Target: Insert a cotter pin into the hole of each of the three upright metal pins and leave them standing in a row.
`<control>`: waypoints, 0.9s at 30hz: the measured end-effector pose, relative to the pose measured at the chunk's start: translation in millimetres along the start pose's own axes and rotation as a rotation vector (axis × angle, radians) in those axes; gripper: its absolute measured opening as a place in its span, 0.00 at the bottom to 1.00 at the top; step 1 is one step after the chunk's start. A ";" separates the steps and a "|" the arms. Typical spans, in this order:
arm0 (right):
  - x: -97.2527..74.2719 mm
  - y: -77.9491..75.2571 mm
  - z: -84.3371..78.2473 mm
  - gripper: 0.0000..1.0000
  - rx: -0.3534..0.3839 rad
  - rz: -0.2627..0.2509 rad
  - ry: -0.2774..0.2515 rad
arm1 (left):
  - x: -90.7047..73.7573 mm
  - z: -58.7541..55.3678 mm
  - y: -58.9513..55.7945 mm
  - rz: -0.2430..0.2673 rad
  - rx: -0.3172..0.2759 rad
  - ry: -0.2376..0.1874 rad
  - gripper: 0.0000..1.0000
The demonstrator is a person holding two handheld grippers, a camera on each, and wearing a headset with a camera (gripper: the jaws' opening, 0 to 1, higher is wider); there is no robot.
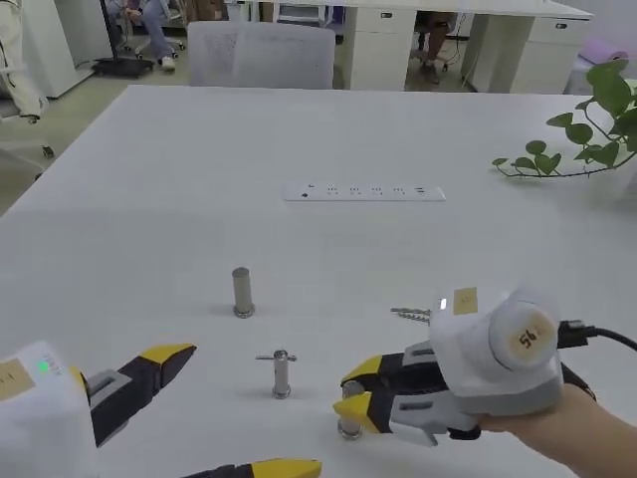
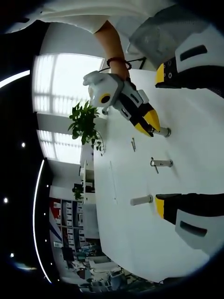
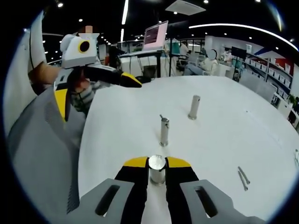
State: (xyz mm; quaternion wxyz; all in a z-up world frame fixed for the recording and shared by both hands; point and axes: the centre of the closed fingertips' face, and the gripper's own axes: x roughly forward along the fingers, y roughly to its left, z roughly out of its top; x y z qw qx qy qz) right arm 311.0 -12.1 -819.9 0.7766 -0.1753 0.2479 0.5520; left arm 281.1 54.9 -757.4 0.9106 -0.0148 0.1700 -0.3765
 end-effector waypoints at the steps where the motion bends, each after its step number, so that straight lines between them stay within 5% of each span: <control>1: -0.4 -0.2 -0.3 0.13 0.005 -0.001 -0.002 | -0.1 0.0 0.0 0.000 0.000 0.000 0.93; 27: -1.8 3.0 5.1 0.21 0.014 0.021 -0.039 | -1.7 0.3 -3.5 0.000 0.009 0.002 0.94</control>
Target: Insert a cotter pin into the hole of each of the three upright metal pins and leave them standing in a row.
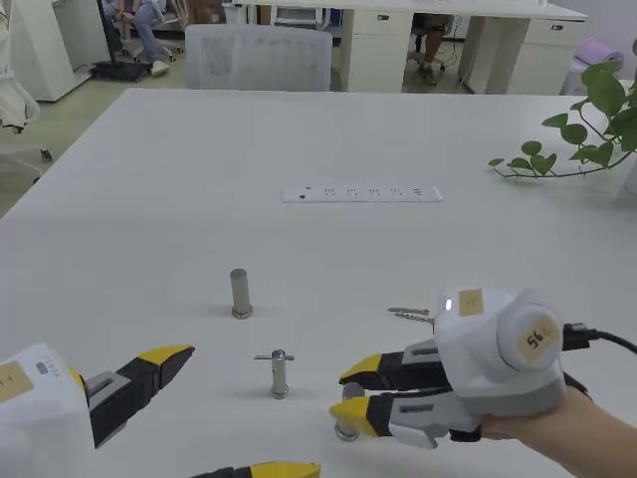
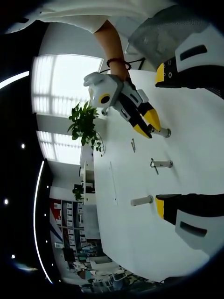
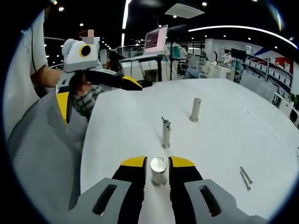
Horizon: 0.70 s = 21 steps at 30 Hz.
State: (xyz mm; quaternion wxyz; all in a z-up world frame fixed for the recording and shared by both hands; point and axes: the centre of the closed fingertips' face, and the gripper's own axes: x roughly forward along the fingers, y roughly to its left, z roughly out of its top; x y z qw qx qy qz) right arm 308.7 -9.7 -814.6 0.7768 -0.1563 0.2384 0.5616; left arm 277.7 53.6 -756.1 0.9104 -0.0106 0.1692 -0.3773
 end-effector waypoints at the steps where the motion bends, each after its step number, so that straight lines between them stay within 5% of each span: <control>1: -0.4 0.1 0.9 0.22 0.004 0.003 -0.001 | -0.1 0.3 -0.1 0.001 0.000 -0.001 0.95; 10: -10.3 -8.3 10.9 0.29 0.026 0.004 0.001 | 0.4 0.5 0.7 0.006 -0.003 -0.004 0.96; 21: -31.6 -46.8 7.9 0.29 0.057 -0.054 0.029 | 2.1 -0.9 3.1 0.010 -0.012 -0.008 0.99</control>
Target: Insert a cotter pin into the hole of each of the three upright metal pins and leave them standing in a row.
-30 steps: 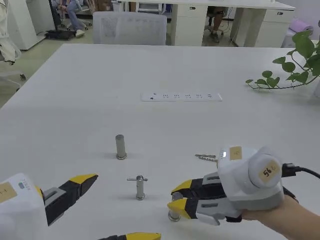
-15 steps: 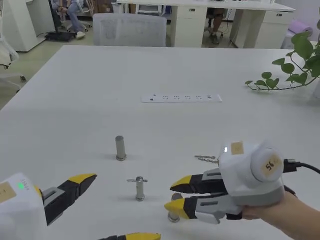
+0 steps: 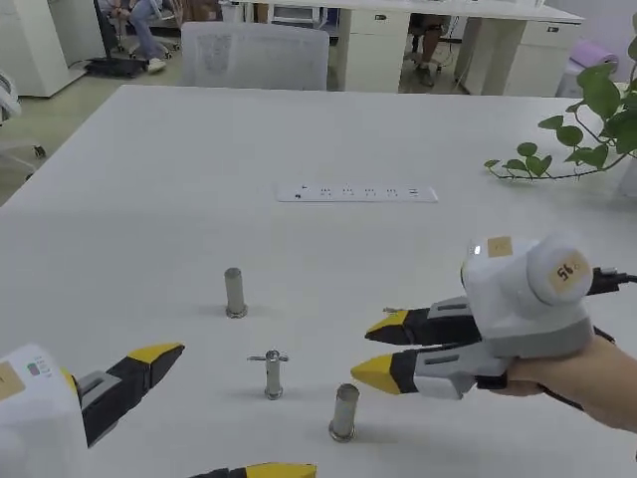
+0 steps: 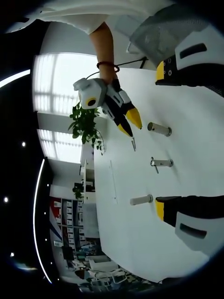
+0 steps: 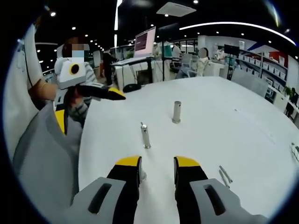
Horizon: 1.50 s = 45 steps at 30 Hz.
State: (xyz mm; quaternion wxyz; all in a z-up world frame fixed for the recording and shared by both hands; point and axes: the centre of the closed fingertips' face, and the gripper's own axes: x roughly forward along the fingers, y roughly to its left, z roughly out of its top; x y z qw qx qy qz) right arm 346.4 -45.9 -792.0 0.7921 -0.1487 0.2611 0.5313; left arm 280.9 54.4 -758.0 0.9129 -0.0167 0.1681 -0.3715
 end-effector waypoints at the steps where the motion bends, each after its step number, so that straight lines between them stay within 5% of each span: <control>1: -0.9 -4.0 -2.0 0.29 -0.002 -0.007 0.007 | 0.1 -0.1 0.1 0.000 0.000 0.000 0.99; 21: -9.0 -81.7 -44.9 0.28 0.039 -0.103 0.172 | 1.2 -2.9 4.9 0.007 0.001 0.005 0.99; 45: 0.6 -112.4 -69.5 0.18 -0.032 -0.076 0.394 | 2.4 -5.8 9.7 0.006 -0.009 0.022 0.96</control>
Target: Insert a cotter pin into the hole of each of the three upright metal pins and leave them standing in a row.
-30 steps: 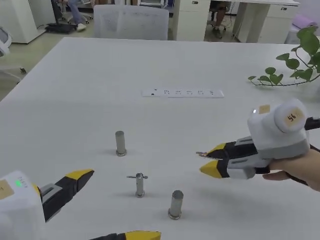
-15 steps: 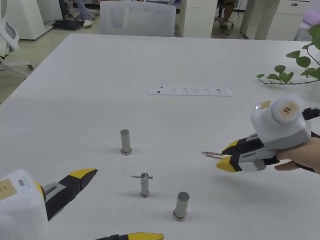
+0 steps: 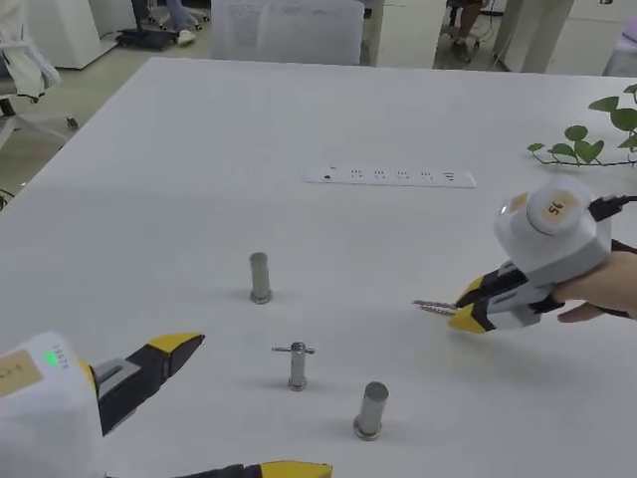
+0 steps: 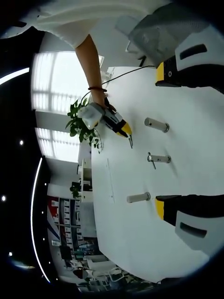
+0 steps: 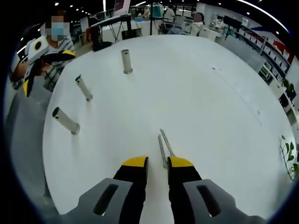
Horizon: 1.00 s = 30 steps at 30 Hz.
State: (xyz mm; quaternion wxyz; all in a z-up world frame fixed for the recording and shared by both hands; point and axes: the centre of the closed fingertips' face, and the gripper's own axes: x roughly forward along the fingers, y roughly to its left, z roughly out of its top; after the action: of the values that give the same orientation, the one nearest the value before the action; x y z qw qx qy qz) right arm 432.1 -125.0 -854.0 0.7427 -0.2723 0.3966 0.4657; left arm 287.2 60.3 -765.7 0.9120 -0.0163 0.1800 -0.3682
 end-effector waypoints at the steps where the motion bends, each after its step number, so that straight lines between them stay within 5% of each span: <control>1: 0.6 -1.5 0.0 0.18 -0.001 0.001 0.005 | -0.1 0.1 0.5 0.001 -0.001 -0.001 0.96; 30: 10.8 -9.7 -7.0 0.08 -0.128 0.054 0.142 | 0.8 -0.7 5.3 -0.006 -0.002 -0.001 0.92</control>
State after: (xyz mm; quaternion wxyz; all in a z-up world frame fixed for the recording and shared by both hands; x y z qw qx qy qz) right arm 441.3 -129.3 -866.5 0.6812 -0.3406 0.4249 0.4893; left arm 290.9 63.7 -767.5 0.9110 -0.0177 0.1798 -0.3706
